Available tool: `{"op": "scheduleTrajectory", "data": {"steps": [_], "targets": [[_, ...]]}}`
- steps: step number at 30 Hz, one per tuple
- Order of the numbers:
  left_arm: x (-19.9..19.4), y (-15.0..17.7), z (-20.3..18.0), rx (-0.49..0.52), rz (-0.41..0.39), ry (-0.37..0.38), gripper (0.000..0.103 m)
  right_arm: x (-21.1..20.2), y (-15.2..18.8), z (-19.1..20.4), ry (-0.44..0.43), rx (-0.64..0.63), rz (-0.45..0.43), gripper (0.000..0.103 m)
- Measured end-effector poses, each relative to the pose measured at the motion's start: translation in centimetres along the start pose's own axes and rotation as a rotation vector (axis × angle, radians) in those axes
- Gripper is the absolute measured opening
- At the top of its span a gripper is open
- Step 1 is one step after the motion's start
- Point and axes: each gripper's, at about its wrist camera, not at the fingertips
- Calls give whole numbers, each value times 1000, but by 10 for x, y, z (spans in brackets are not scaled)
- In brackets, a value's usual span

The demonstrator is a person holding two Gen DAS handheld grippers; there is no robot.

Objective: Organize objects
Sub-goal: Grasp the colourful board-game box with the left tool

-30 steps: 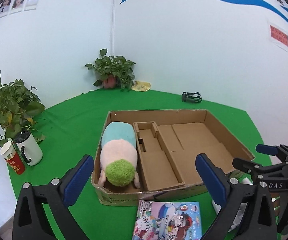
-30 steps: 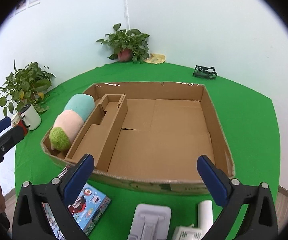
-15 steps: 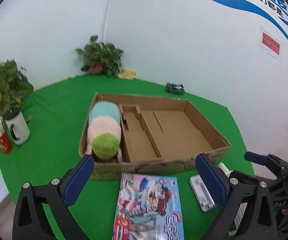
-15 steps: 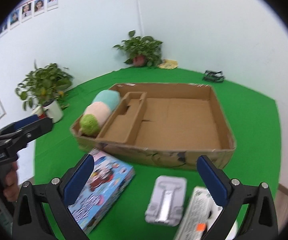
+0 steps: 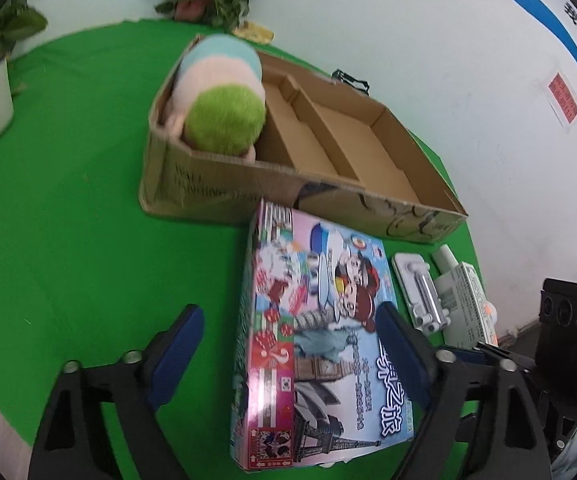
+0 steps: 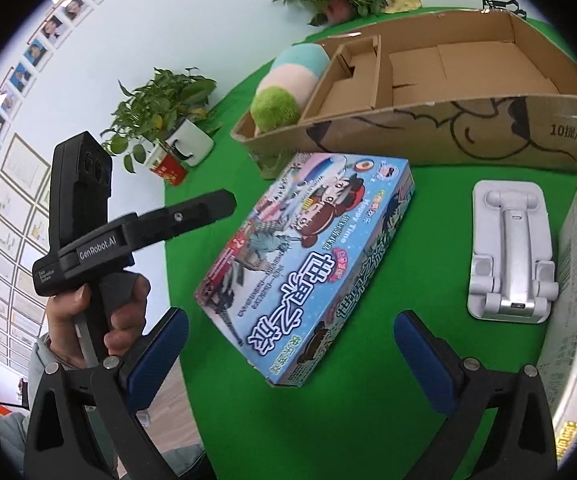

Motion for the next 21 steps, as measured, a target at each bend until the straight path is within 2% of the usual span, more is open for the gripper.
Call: {"op": "scheduleTrajectory", "data": {"steps": [3,5,8,10,14,15,17,19,21], "targets": [[14,11,2,-4,70,41,71,9,-1,0,-17,18,21,102],[16,18,-2,24,85,34,70,15,-1,0,-9,14,38,102],[13,28,-9,30,125,93,68,19,1,0,-4,-1,60,102],[12,35,-13,38,132,88,68,20,2,-3,0,-6,66,102],[14,34,-9,-35,137,86,68,20,1,-14,20,13,67,101],[15,33,-6,-51,133,76,68,21,-1,-16,28,20,68,100],[18,31,-4,-66,135,70,60,23,-3,-18,39,11,76,94],[19,30,-2,-77,135,69,57,25,-3,-17,49,-4,95,83],[21,28,-1,-74,139,55,56,30,-3,-18,62,-2,115,81]]}}
Point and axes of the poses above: each gripper's, at about its wrist camera, not at the fingertips, and x roughly the way its jaws point, z to its left, y to its underside, and after that the axes turned 9 degrees about -x, right-handed
